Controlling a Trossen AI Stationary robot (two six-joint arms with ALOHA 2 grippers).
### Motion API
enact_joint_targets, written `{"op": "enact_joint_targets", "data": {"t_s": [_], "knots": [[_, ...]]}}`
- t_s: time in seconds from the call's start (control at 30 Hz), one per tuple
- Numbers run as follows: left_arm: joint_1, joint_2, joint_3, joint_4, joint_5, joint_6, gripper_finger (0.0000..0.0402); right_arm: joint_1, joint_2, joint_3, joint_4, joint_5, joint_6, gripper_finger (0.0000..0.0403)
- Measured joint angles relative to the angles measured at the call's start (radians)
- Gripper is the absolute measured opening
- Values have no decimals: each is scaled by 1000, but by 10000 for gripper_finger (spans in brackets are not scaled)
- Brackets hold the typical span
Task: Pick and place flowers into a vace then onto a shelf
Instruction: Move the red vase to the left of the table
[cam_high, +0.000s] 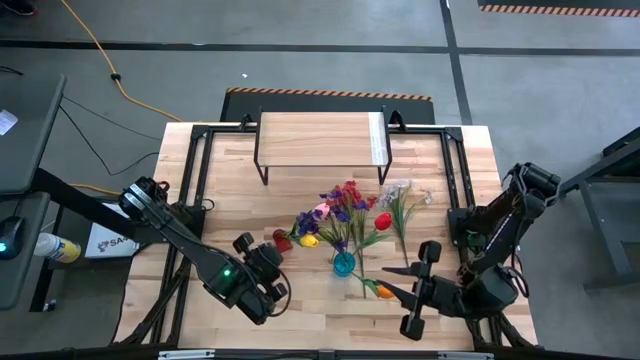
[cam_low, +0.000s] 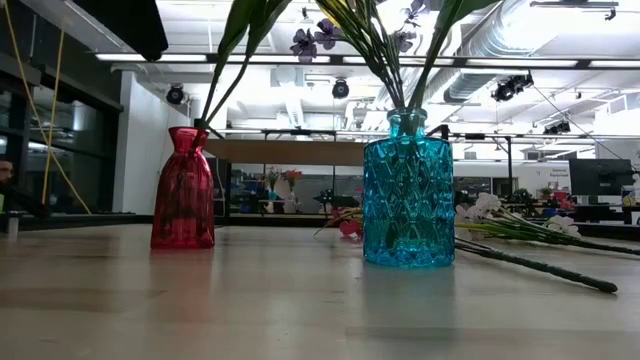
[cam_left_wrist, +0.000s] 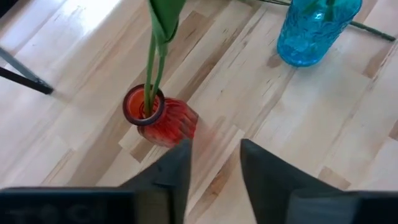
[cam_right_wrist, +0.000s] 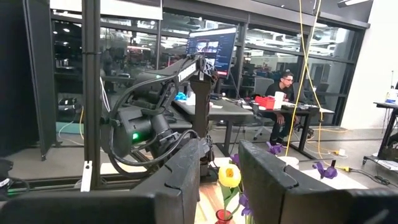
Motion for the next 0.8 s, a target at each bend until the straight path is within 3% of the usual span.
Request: {"op": "enact_joint_targets", "data": {"t_s": [0.1, 0.3, 0.47, 0.8], "knots": [[11, 0, 0, -4, 3, 18, 213, 2, 0, 0, 0, 1, -3, 103], [62, 0, -12, 26, 108, -5, 261, 9, 0, 0, 0, 1, -3, 103], [96, 1, -65, 136, 127, 29, 268, 24, 0, 0, 0, 4, -3, 103], [146, 5, -101, 140, 72, 26, 265, 44, 0, 0, 0, 7, -2, 103]]}}
